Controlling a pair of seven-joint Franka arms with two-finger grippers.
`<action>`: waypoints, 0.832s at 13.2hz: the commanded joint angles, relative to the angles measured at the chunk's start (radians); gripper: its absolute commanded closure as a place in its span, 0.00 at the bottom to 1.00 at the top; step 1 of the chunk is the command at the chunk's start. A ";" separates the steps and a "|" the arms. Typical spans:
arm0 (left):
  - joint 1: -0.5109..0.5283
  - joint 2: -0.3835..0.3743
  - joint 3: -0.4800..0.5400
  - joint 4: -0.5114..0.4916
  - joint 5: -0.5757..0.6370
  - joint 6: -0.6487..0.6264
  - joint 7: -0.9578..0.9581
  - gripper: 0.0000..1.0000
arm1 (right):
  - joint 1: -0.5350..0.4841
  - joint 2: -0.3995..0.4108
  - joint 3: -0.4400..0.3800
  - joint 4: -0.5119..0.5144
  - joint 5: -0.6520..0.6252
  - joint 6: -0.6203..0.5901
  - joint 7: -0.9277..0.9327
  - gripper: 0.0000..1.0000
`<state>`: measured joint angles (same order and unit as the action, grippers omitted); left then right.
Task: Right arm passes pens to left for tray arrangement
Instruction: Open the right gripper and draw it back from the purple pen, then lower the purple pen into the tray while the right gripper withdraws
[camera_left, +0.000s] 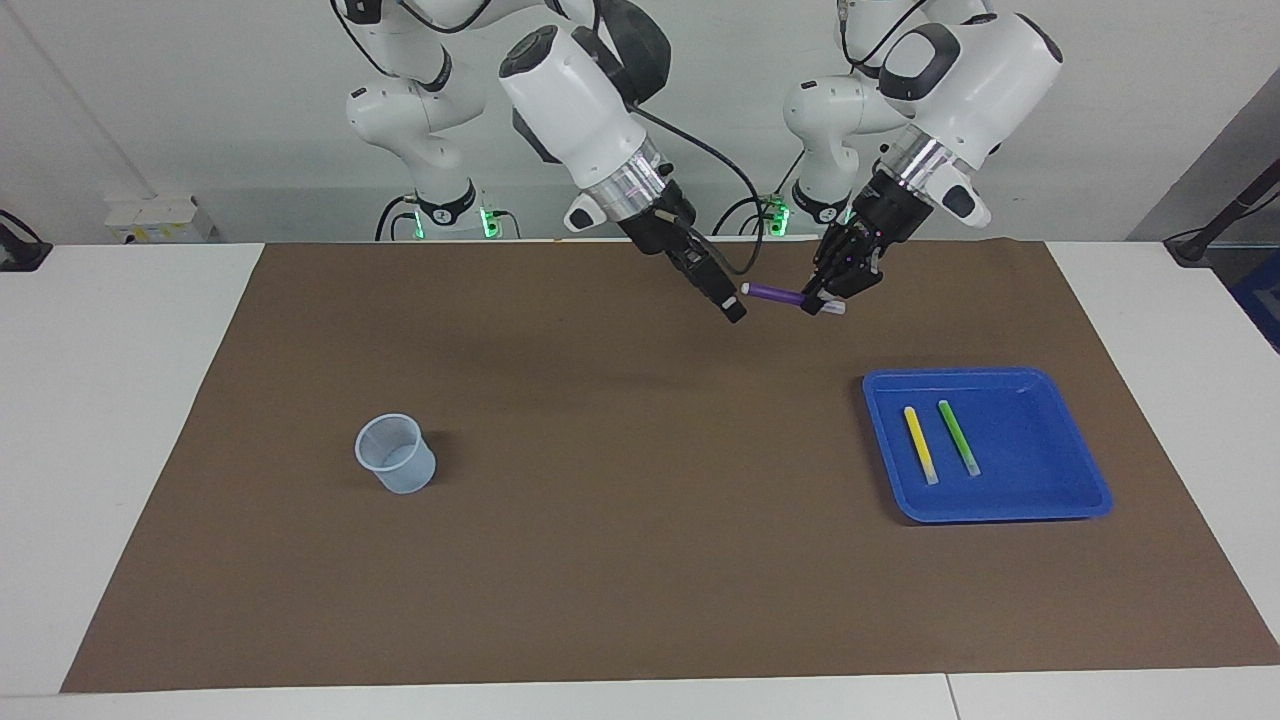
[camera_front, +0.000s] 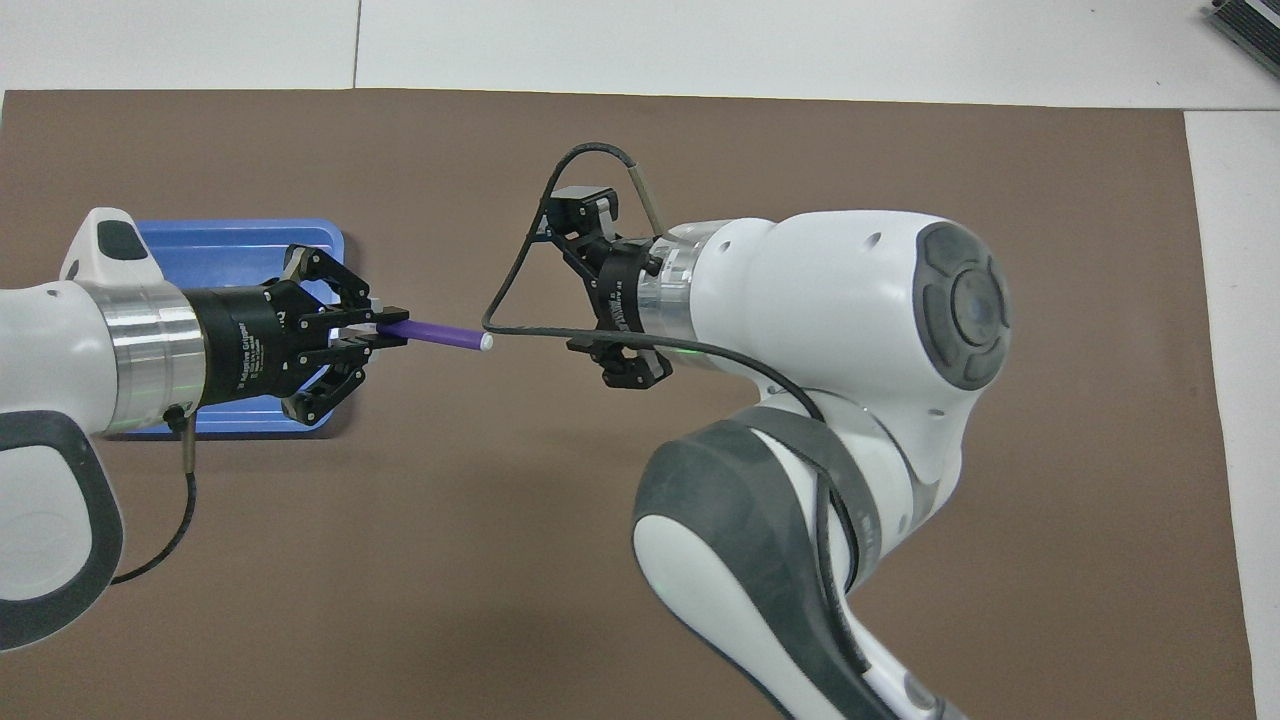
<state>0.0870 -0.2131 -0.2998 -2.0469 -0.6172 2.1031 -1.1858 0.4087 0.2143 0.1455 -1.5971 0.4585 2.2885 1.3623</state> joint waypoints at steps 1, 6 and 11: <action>0.028 -0.048 -0.001 -0.028 0.040 -0.066 0.067 1.00 | -0.066 -0.033 0.005 -0.027 -0.036 -0.078 -0.243 0.00; -0.012 -0.097 -0.007 -0.090 0.040 -0.104 0.267 1.00 | -0.203 -0.049 0.005 -0.026 -0.210 -0.285 -0.711 0.00; -0.018 -0.098 -0.005 -0.096 0.173 -0.175 0.394 1.00 | -0.263 -0.090 0.003 -0.018 -0.380 -0.404 -0.918 0.00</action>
<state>0.0621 -0.2840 -0.3140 -2.1253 -0.5287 1.9741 -0.8388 0.1609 0.1599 0.1388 -1.5972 0.1525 1.9211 0.5208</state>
